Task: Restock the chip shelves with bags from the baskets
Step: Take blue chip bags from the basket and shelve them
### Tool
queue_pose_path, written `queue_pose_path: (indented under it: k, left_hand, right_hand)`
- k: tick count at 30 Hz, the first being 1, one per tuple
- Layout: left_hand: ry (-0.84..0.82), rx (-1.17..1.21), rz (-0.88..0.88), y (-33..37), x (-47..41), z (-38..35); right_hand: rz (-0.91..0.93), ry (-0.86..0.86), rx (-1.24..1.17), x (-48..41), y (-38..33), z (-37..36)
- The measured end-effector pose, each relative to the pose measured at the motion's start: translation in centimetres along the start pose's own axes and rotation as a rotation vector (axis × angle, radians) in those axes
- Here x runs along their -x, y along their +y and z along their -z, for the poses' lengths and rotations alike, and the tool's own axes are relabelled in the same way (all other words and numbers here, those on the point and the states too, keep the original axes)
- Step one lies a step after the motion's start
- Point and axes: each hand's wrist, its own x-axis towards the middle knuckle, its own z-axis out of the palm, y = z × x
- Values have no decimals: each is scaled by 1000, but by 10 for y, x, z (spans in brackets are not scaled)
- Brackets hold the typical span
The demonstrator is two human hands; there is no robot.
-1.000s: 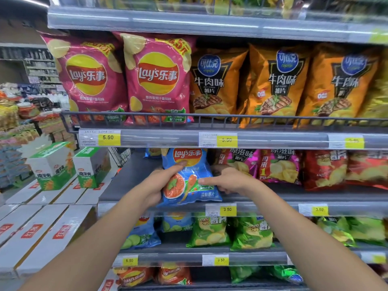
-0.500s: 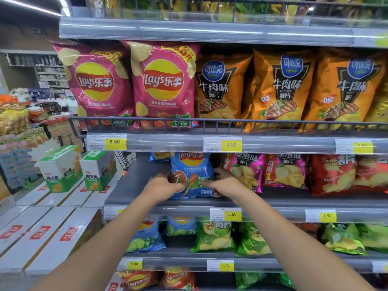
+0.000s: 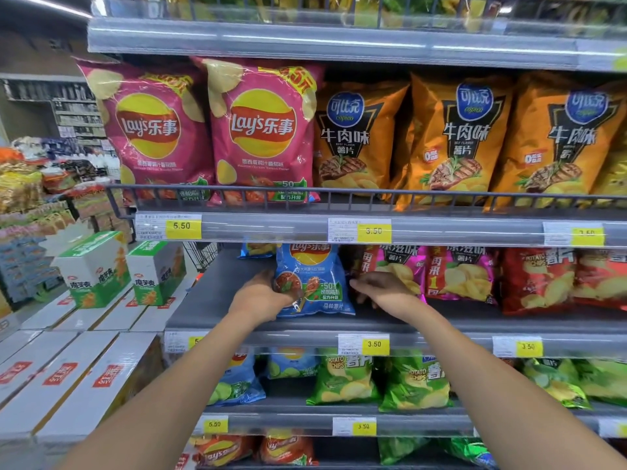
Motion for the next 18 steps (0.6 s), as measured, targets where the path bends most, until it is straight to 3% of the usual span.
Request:
queue_pose_path:
  k: [5,11,18]
  left_hand:
    - [24,18,-11,-1,-3,-4]
    - [44,-7,-18,-3,-10,-7]
    - [2,-73,-8,4,-19,-8]
  right_hand:
    - [-23,16,172,-7,6,3]
    - [34,-38,99,-4,-18,-24]
    - [-14,18,134,-18,-12,-33]
